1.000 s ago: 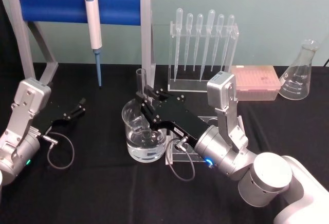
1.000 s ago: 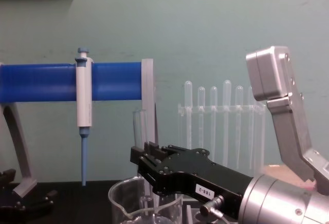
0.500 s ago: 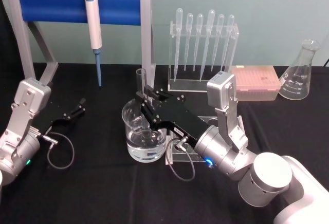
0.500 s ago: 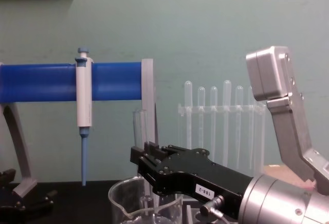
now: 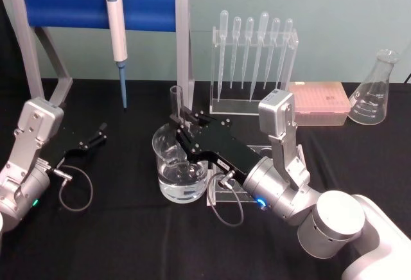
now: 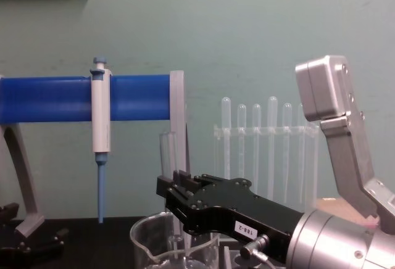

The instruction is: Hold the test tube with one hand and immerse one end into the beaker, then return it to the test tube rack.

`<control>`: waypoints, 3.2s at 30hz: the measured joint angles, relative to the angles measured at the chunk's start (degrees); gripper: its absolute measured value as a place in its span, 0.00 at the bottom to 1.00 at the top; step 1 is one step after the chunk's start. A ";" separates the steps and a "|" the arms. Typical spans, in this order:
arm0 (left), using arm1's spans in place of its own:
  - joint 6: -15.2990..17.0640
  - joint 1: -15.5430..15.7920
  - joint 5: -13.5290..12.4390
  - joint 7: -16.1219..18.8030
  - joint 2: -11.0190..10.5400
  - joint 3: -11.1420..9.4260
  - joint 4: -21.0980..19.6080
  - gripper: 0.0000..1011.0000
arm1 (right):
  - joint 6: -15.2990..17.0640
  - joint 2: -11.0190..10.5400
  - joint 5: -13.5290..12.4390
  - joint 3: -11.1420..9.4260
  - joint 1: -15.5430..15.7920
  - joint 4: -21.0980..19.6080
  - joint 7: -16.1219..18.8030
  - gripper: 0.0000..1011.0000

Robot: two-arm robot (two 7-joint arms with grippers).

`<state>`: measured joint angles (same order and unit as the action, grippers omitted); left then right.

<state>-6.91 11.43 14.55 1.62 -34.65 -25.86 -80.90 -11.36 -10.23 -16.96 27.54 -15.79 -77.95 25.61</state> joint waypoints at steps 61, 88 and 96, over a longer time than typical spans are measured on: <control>0.00 0.00 0.00 0.00 0.00 0.00 0.00 0.99 | 0.00 0.00 0.00 0.00 0.00 0.00 0.00 0.22; 0.00 0.00 0.00 0.00 0.00 0.00 0.00 0.99 | 0.00 0.00 0.00 0.00 0.00 0.00 0.00 0.22; 0.00 0.00 0.00 0.00 0.00 0.00 0.00 0.99 | 0.00 0.00 0.00 0.00 0.00 0.00 0.00 0.22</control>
<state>-6.91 11.43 14.55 1.62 -34.65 -25.86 -80.90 -11.37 -10.24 -16.96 27.54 -15.79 -77.95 25.61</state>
